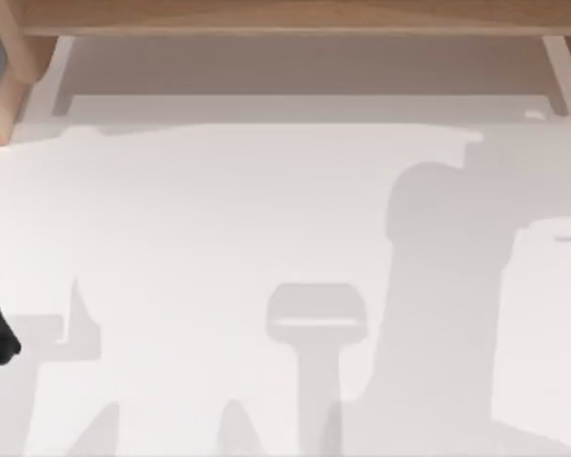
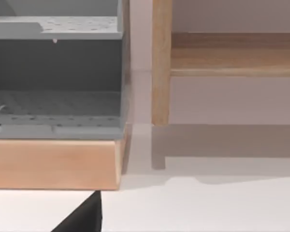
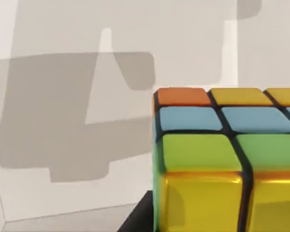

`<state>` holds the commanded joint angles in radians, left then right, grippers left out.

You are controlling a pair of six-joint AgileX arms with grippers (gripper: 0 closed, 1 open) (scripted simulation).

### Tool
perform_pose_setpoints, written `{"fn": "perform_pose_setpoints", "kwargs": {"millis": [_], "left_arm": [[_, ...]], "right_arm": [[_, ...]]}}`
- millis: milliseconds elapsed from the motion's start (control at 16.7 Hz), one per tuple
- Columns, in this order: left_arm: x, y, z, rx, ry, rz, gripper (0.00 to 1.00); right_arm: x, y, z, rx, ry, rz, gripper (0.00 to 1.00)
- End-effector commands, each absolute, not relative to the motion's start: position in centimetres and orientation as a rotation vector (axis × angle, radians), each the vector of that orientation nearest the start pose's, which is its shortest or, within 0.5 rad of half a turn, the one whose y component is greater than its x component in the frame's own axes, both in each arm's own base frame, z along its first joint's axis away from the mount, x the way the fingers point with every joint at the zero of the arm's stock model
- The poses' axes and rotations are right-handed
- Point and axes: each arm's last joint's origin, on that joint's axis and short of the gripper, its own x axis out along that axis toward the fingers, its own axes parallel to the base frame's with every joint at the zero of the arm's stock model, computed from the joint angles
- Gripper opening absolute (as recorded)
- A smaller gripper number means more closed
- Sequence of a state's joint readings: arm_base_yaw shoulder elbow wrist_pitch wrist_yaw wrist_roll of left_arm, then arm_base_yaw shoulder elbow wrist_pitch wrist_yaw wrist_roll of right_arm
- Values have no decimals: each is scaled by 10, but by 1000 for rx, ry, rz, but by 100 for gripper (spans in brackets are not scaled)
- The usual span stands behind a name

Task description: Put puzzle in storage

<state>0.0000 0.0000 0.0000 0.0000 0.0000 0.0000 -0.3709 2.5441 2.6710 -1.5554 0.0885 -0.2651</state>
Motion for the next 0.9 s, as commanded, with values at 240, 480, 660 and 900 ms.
{"fn": "perform_pose_setpoints", "kwargs": {"millis": [240, 480, 660, 900], "left_arm": [[106, -1, 160, 0, 0, 0, 100], [106, -1, 160, 0, 0, 0, 100], [106, -1, 160, 0, 0, 0, 100], [106, -1, 160, 0, 0, 0, 100]], "right_arm": [[473, -180, 185, 10, 1566, -13, 0], [474, -180, 182, 11, 1569, -3, 0], [474, -180, 182, 11, 1569, -3, 15], [474, -180, 182, 11, 1569, -3, 45]]}}
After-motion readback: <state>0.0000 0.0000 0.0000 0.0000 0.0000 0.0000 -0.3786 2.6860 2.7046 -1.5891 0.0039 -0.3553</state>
